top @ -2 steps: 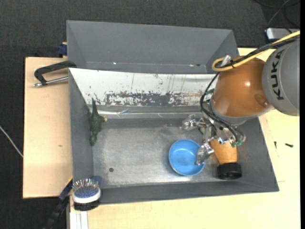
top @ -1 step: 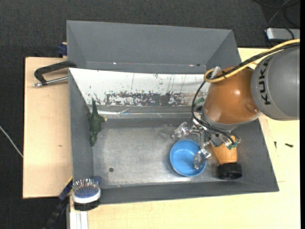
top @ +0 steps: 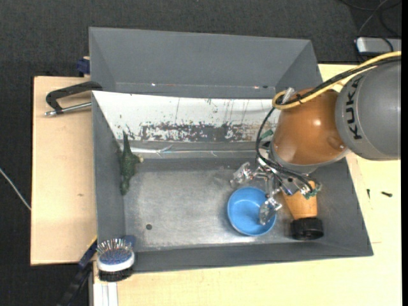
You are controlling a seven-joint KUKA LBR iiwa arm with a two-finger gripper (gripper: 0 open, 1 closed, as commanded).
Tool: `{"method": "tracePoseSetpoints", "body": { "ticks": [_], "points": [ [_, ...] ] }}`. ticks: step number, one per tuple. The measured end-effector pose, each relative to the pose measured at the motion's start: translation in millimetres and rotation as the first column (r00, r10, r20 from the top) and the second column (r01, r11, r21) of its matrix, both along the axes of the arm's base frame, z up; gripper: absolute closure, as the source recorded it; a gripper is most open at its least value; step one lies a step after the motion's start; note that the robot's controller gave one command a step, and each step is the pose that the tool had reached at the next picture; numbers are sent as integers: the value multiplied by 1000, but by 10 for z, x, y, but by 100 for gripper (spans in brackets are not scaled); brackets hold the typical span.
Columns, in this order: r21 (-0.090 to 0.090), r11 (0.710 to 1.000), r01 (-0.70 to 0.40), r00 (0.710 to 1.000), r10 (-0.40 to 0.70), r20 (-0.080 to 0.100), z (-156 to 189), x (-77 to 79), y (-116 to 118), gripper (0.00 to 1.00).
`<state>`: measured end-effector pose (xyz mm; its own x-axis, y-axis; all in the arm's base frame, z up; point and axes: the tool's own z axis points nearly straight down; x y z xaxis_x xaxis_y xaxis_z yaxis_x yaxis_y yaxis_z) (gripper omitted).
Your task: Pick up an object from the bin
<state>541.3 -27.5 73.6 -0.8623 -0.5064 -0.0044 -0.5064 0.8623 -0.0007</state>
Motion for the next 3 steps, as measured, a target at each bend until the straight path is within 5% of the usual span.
{"method": "tracePoseSetpoints", "body": {
  "ticks": [1,3],
  "points": [
    [2,1000,1,1000,-1,8,29,27,14,100],
    [0,1000,3,1000,-3,6,761,70,34,100]
  ]
}}
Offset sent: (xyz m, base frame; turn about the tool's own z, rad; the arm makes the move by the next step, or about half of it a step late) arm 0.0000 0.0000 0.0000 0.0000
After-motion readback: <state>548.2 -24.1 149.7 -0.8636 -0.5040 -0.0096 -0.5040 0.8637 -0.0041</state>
